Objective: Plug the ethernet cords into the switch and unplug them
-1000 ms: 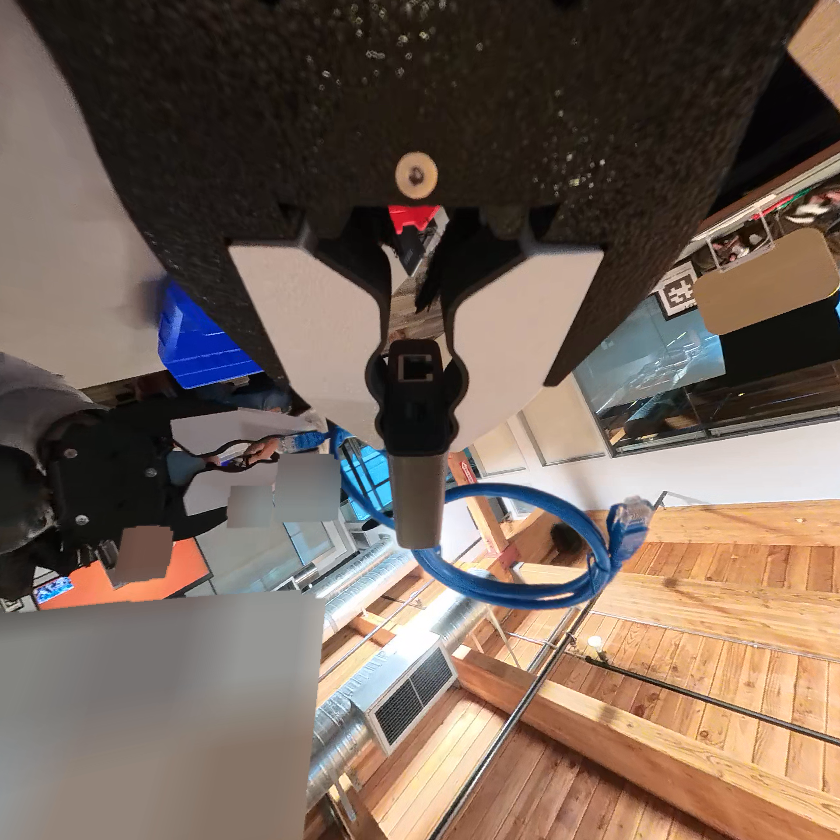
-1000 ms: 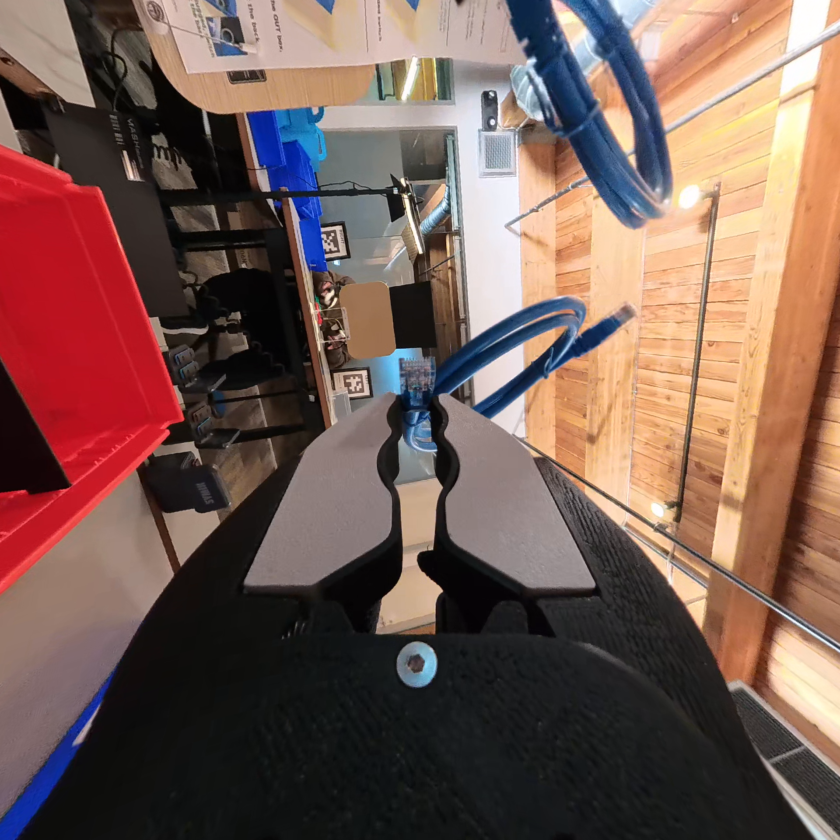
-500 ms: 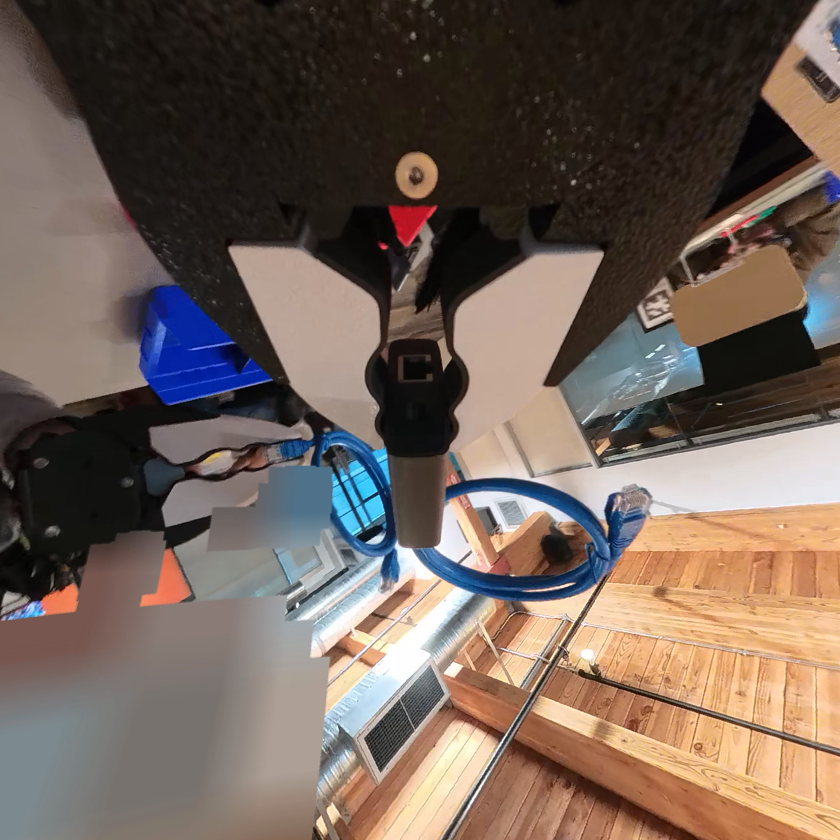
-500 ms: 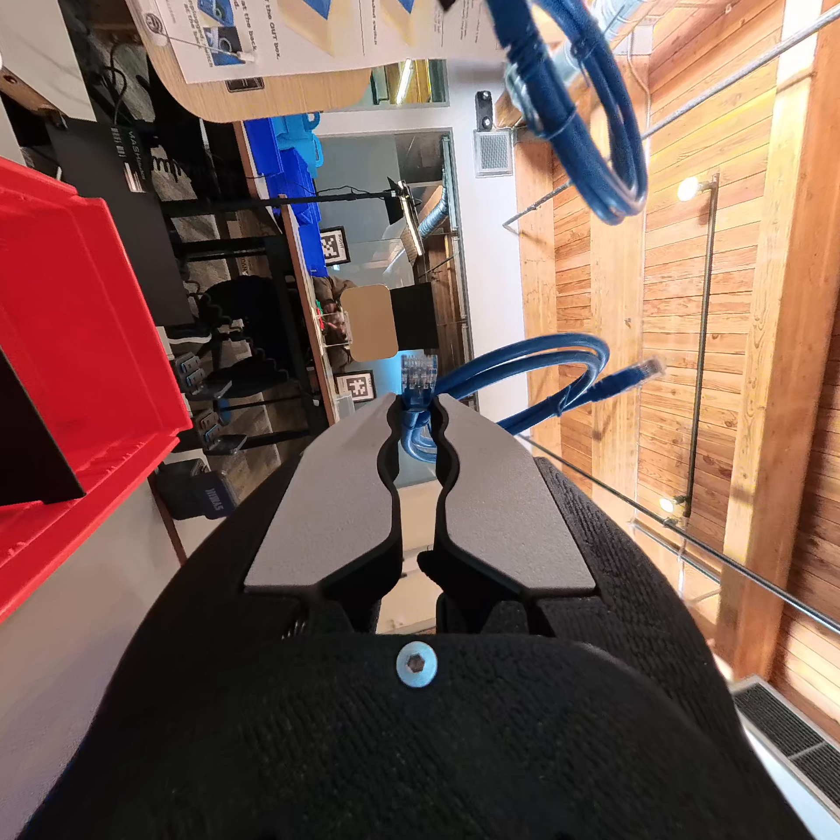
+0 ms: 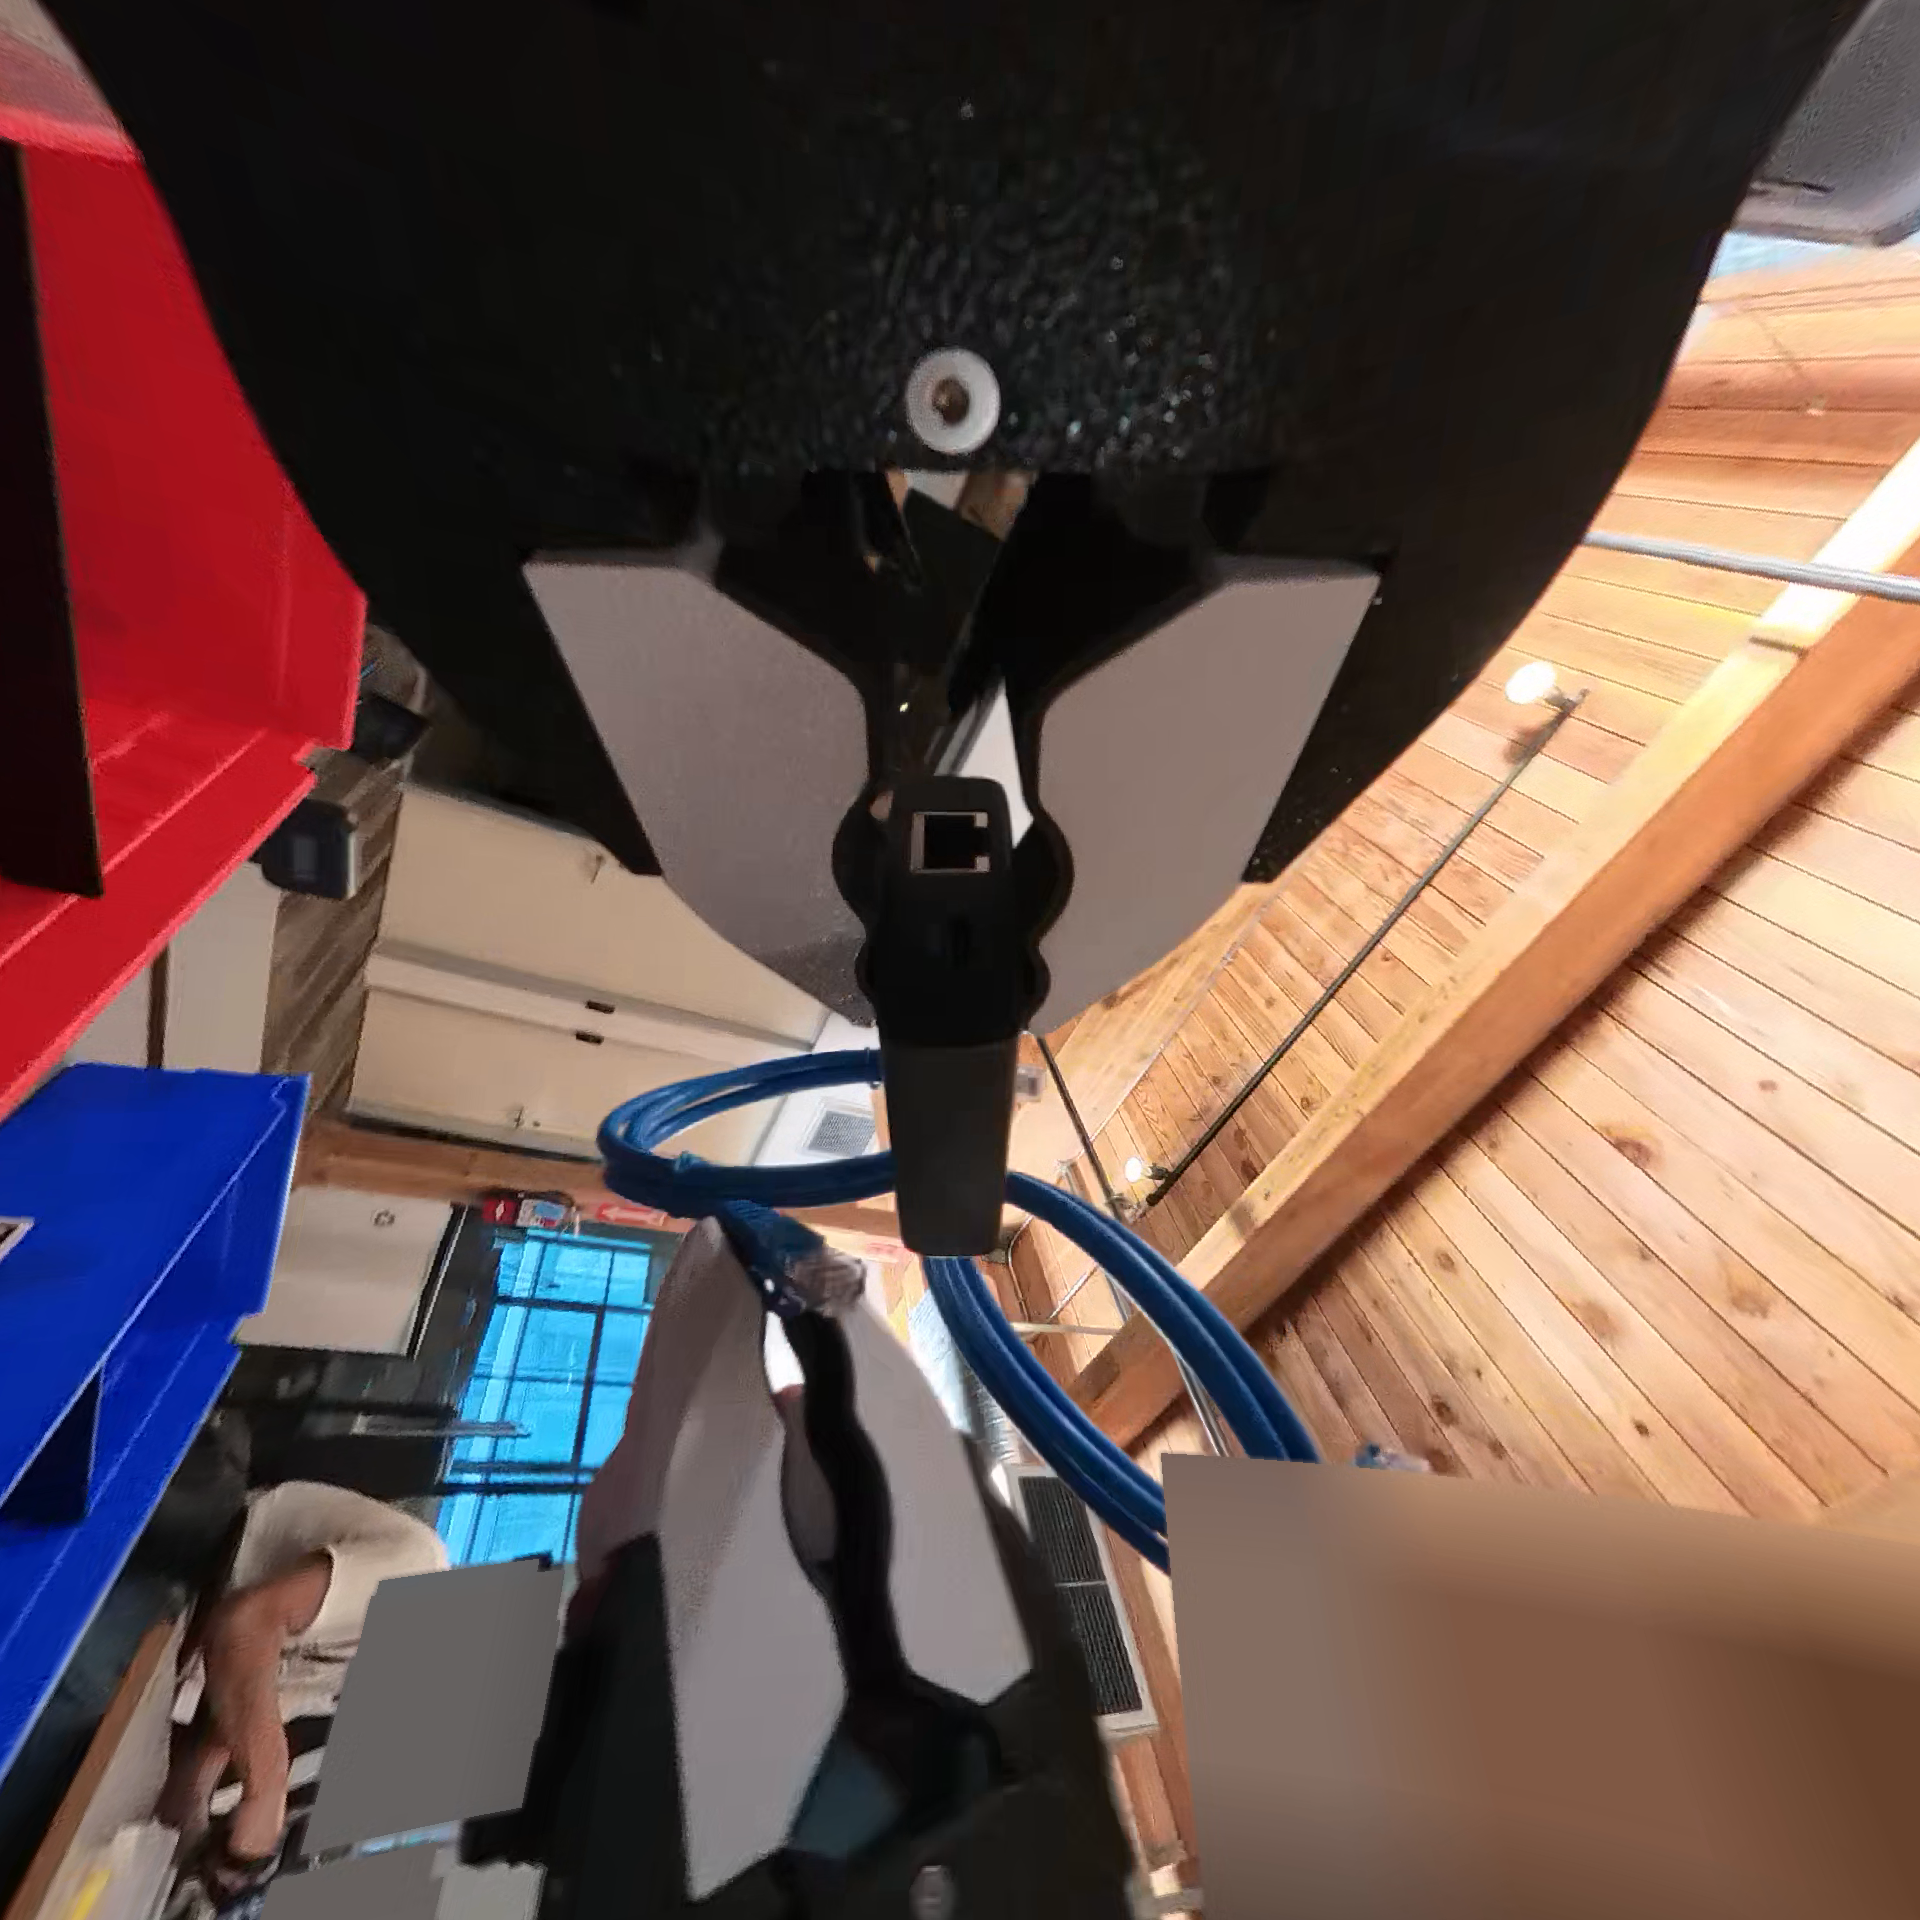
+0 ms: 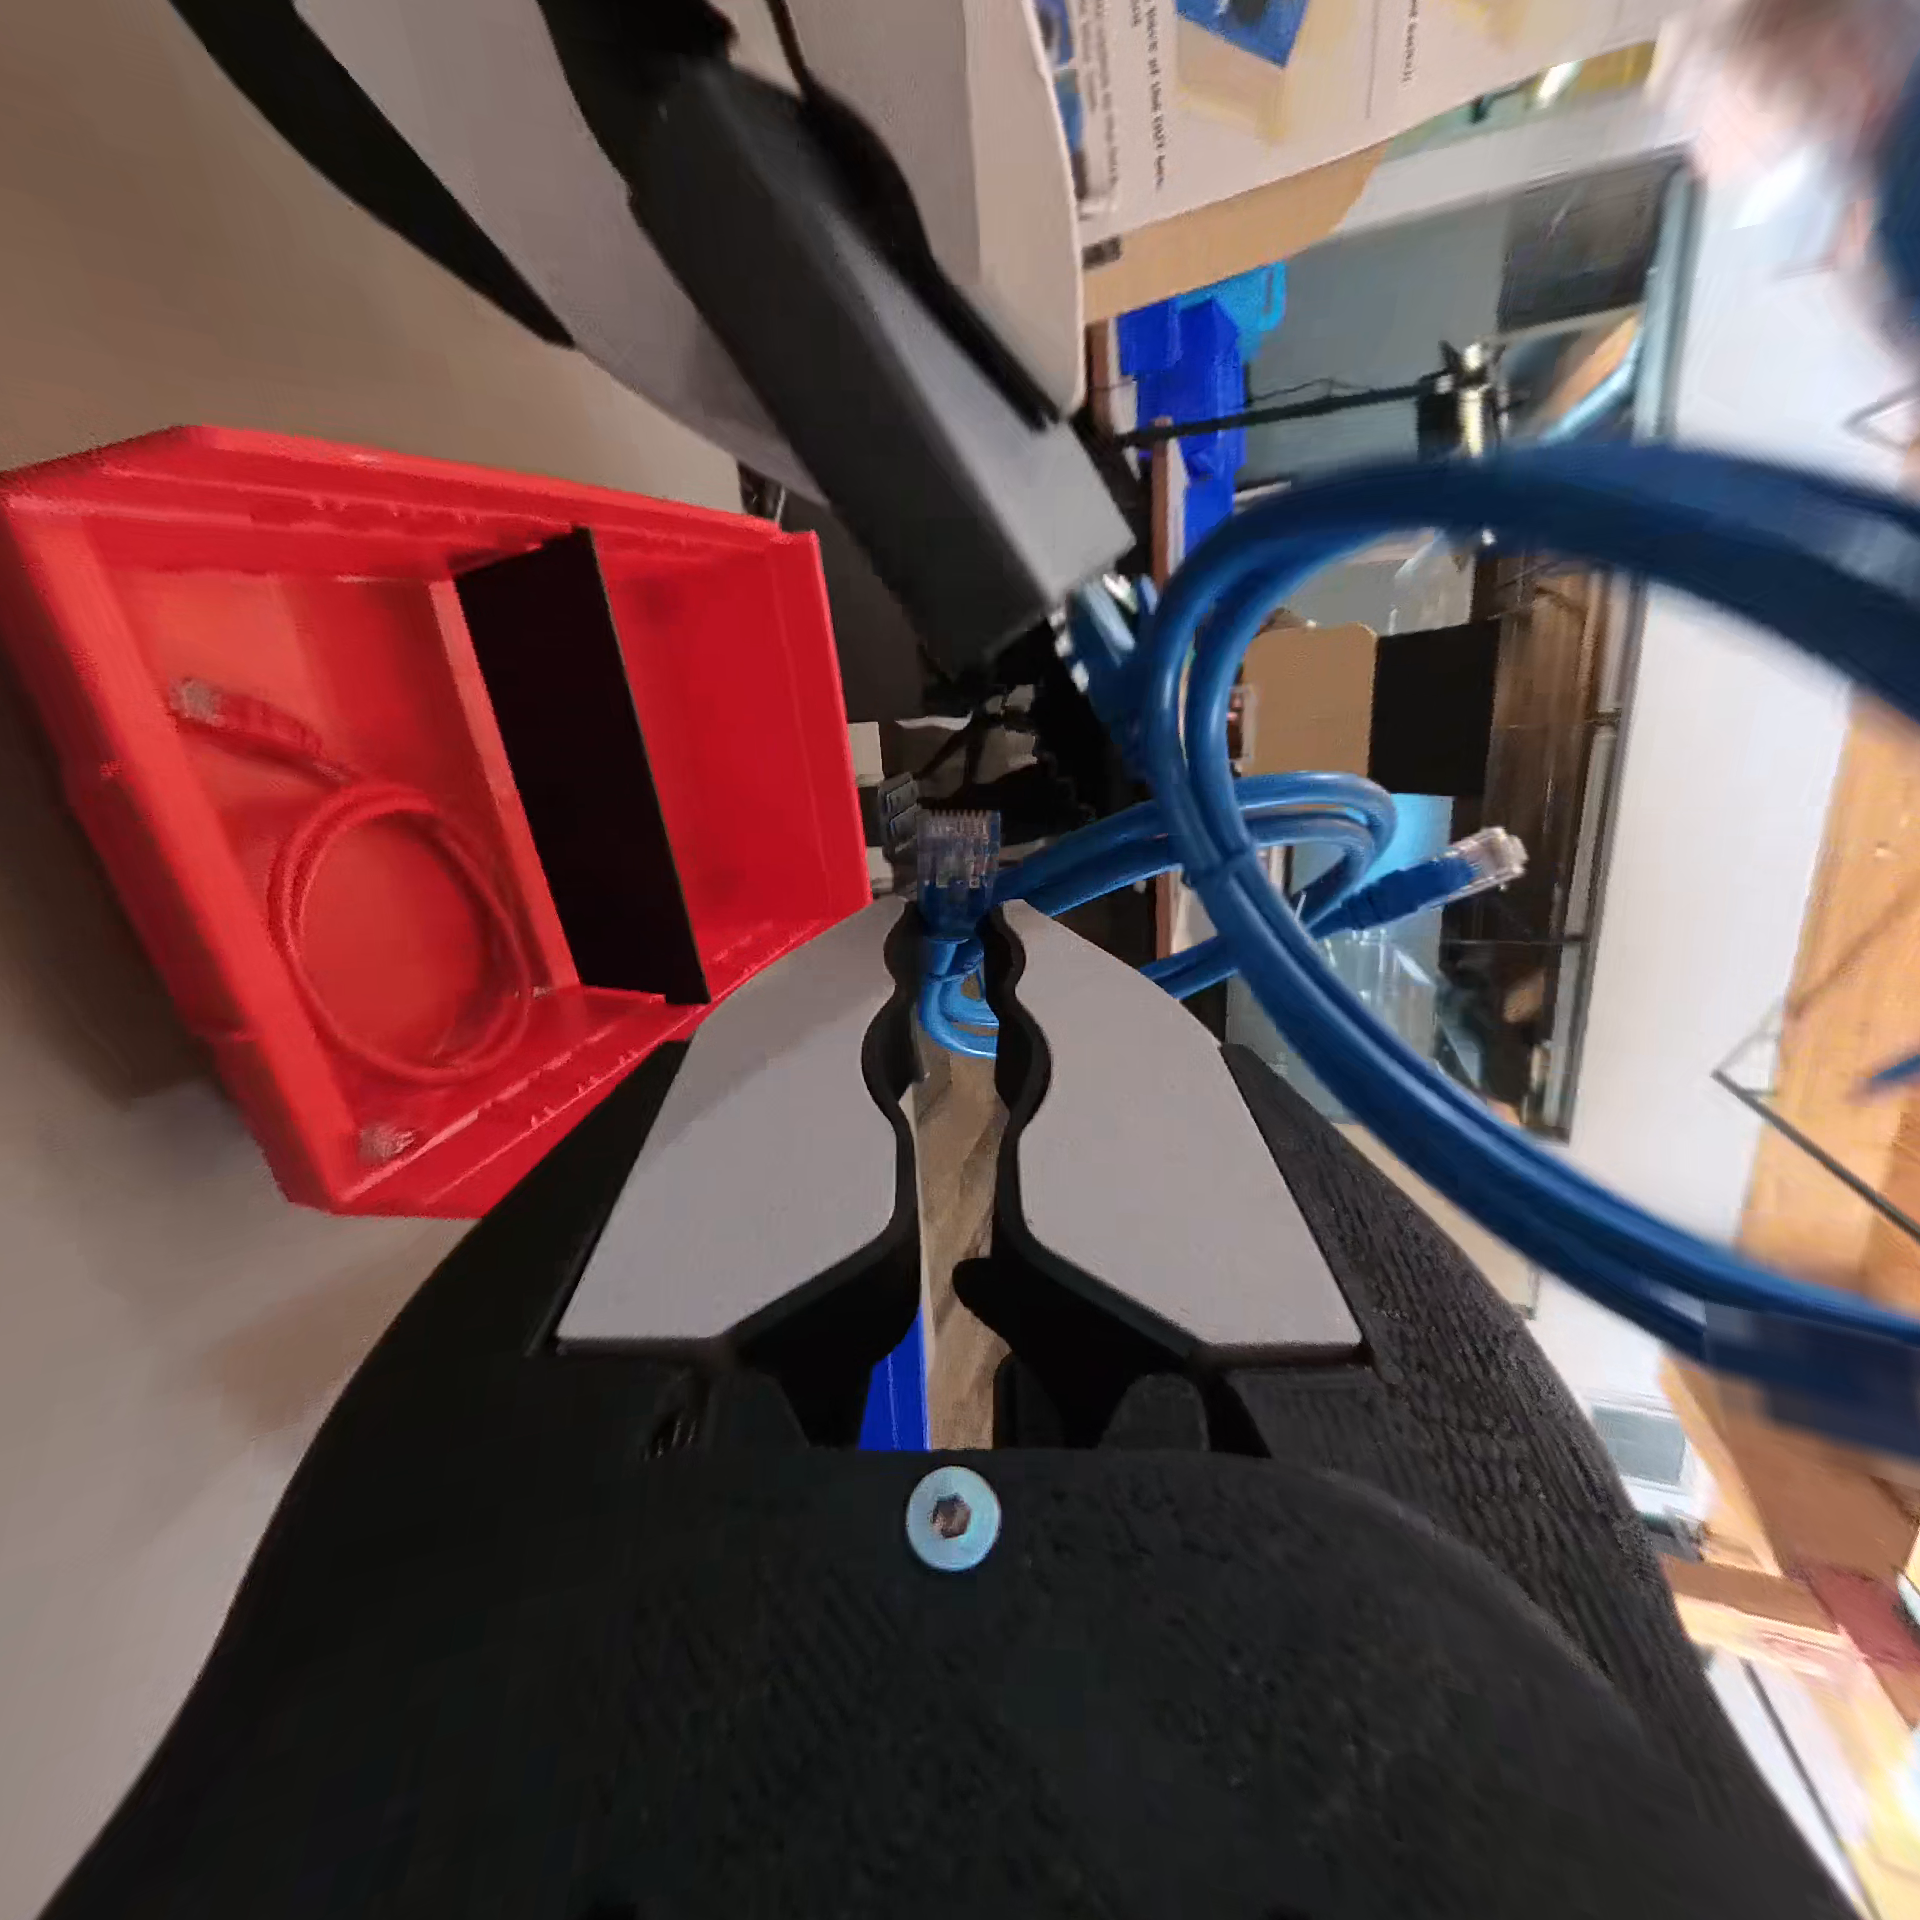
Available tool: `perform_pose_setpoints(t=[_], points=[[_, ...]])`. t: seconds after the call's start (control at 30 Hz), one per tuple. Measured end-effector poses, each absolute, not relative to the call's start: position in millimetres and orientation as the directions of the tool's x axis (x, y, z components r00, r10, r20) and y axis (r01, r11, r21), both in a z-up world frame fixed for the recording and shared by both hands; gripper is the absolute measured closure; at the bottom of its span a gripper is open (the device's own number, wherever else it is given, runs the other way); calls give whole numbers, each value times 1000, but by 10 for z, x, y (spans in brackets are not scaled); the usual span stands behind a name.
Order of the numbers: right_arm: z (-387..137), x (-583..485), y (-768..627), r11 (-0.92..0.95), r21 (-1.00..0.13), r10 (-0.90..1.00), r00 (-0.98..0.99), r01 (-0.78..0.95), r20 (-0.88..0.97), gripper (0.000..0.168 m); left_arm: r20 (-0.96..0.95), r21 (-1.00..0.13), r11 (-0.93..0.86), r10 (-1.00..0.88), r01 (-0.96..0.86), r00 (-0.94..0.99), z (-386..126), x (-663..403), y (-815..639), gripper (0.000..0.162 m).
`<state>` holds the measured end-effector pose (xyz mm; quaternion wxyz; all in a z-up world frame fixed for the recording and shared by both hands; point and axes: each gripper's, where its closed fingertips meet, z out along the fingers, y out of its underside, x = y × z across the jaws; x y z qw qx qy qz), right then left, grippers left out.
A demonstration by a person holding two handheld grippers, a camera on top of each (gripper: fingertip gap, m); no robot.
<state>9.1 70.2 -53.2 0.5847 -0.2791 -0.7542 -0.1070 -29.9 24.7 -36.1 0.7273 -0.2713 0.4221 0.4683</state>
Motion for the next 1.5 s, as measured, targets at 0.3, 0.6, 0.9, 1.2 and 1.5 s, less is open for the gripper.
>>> perform_pose_setpoints(t=[0.3, 0.6, 0.9, 1.2, 1.5], points=[[-599, 114, 681, 814, -1, 150, -208, 581, 966, 158, -733, 404, 136, 640, -905, -231, -490, -78, 210, 142], [-596, 205, 629, 783, 233, -73, -287, 577, 955, 158, -496, 623, -106, 712, -775, -497, -550, 53, 162, 142], [-643, 290, 704, 690, 344, -119, -369, 636, 922, 158, -465, 649, -143, 703, -747, -539, -608, 107, 212, 142], [-787, 293, 857, 622, 409, -115, -439, 668, 891, 158, -501, 659, -136, 654, -740, -567, -718, 96, 340, 142], [-1002, 331, 935, 667, 351, 6, -476, 657, 880, 158, -597, 625, -54, 609, -779, -522, -822, 48, 448, 142]])
